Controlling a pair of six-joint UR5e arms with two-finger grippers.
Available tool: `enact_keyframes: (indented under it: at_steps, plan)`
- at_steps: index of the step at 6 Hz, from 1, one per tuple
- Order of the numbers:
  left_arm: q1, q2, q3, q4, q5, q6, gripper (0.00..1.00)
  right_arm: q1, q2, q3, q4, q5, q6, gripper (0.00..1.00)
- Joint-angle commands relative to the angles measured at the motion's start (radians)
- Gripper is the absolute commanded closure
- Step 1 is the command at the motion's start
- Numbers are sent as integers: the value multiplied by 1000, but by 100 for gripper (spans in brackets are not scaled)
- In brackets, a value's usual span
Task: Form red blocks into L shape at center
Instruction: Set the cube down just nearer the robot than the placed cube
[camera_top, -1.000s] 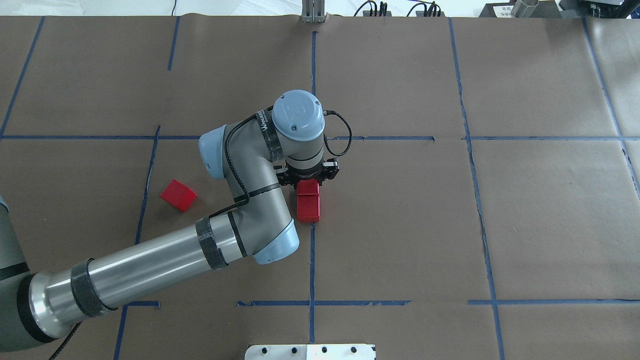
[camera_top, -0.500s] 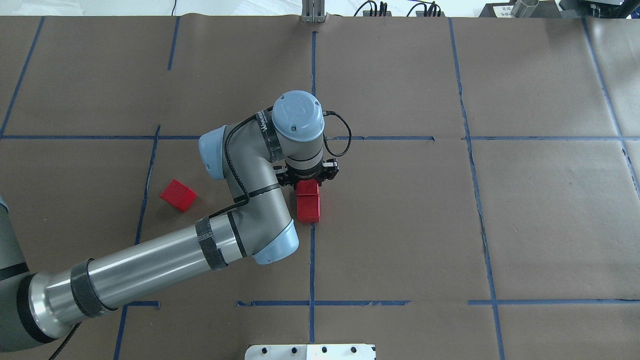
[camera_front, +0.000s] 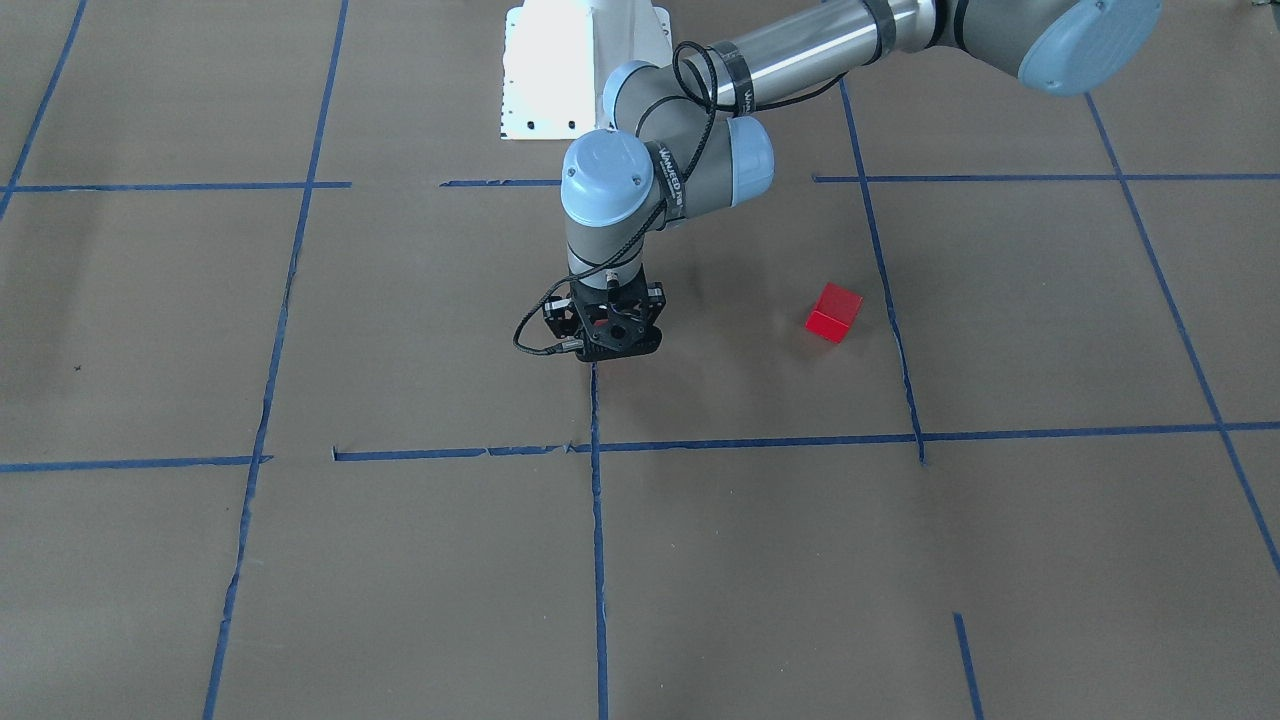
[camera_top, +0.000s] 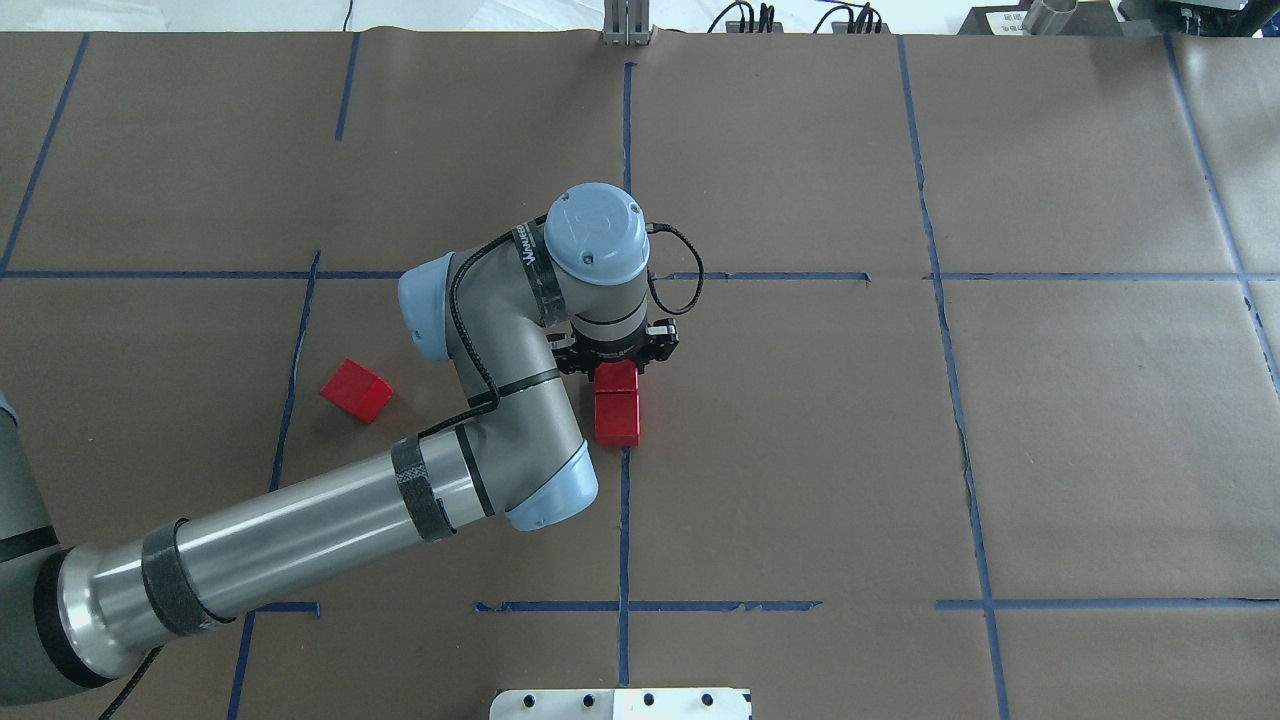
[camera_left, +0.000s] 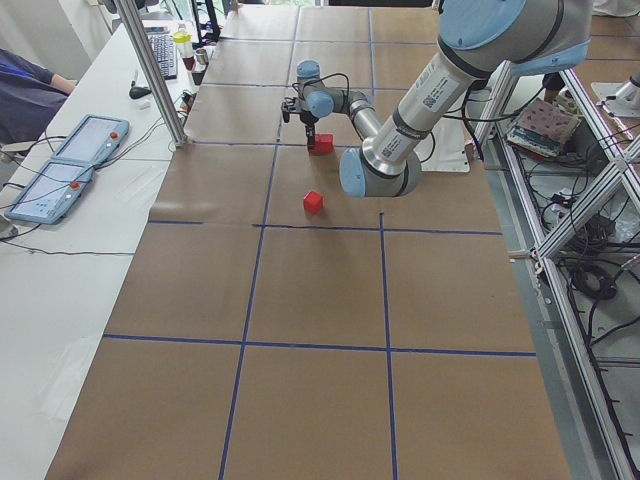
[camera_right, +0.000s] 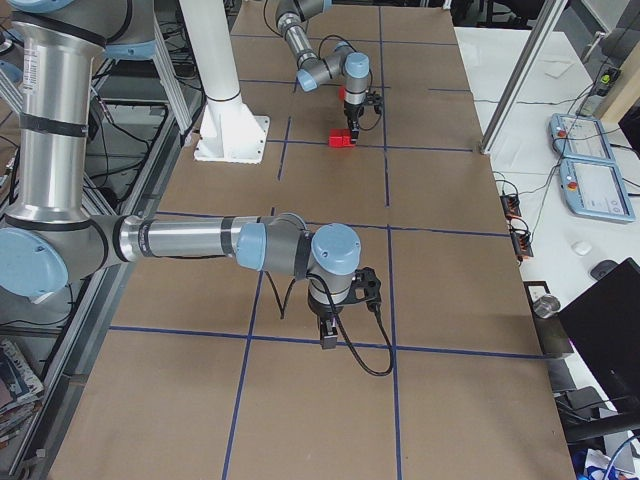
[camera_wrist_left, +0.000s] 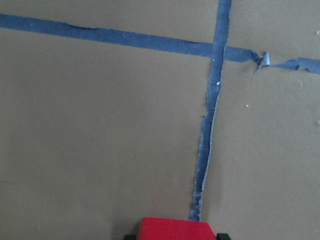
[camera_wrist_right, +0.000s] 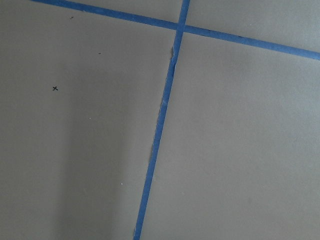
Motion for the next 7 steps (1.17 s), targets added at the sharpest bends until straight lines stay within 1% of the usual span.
enact_keyframes:
  at_steps: [1, 2, 5, 7]
  plan:
    - [1, 0, 0, 0, 0, -11, 69, 0, 2, 0, 0, -1, 1, 0]
    - [2, 0, 0, 0, 0, -12, 62, 0, 2, -1, 0, -1, 1, 0]
    - [2, 0, 0, -2, 0, -11, 33, 0, 3, -1, 0, -1, 1, 0]
    - [2, 0, 0, -3, 0, -11, 19, 0, 5, -1, 0, -1, 1, 0]
